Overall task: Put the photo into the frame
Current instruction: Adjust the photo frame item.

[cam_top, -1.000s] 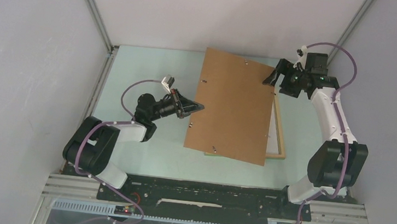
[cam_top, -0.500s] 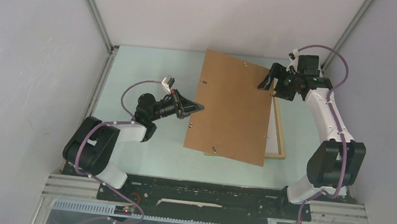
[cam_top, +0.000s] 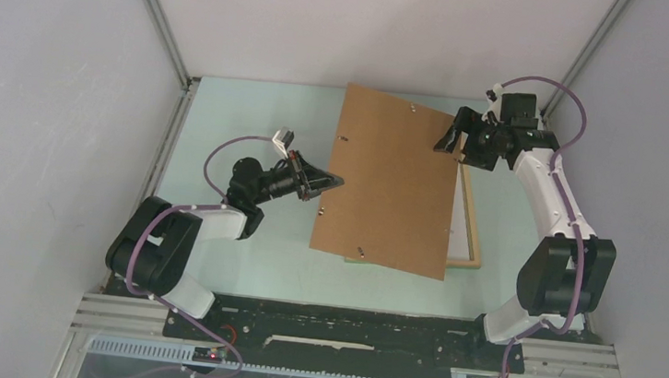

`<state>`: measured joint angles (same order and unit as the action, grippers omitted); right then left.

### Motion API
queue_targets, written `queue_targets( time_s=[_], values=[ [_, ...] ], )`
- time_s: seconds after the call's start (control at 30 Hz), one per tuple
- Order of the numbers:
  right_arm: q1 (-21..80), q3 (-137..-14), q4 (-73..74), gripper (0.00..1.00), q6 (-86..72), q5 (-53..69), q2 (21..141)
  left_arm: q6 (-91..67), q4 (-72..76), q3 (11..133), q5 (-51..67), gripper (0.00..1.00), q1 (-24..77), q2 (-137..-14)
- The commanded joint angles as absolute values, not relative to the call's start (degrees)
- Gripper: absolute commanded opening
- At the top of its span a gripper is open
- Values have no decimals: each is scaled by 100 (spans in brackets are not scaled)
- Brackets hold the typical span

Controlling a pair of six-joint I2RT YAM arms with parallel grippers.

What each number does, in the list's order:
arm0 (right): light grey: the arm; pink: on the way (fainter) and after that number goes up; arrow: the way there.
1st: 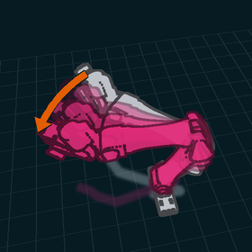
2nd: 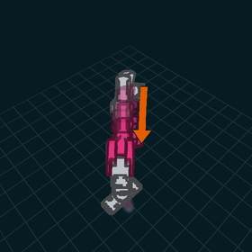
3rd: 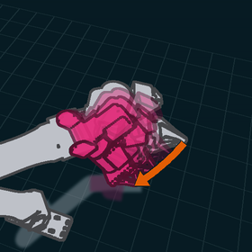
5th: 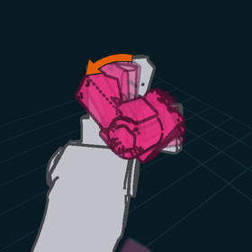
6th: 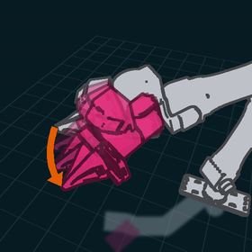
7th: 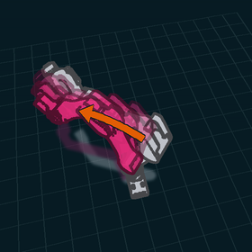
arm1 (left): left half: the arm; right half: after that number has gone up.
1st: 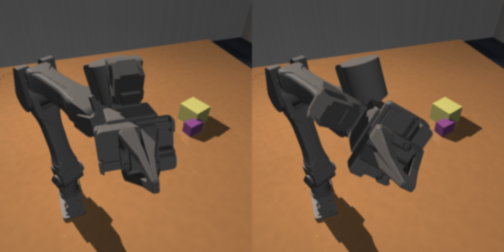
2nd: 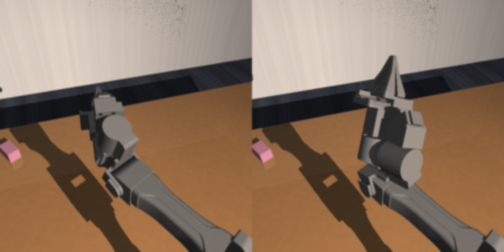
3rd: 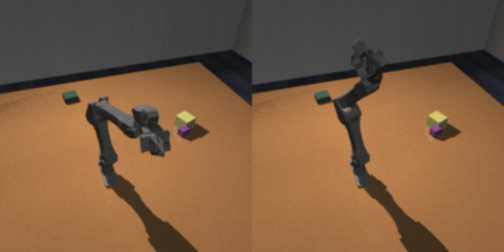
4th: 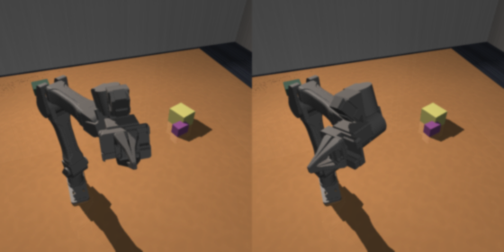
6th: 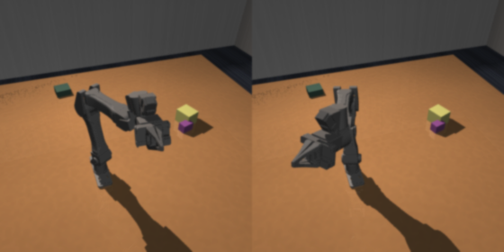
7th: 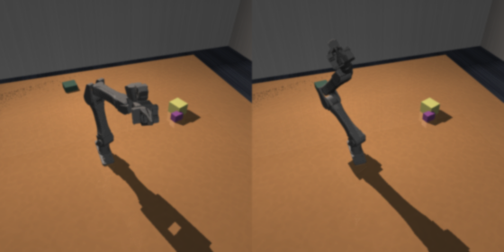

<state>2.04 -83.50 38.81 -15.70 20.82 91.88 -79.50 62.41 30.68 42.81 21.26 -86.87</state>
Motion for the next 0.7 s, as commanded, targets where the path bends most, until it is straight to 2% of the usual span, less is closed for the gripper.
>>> queue_targets(
  time_s=[0.0,0.37,0.67],
  values=[
    [253,-8322,3750,95,-1452,1994,9187,-7998,6914,3112,4341,0,2127,-8436],
    [182,-8631,3709,95,-1488,2048,9502,-8024,6962,3094,4346,0,2126,-8474],
    [332,-8341,3680,95,-1517,1987,9281,-8095,7039,3111,4308,0,2127,-8525]
  ],
)
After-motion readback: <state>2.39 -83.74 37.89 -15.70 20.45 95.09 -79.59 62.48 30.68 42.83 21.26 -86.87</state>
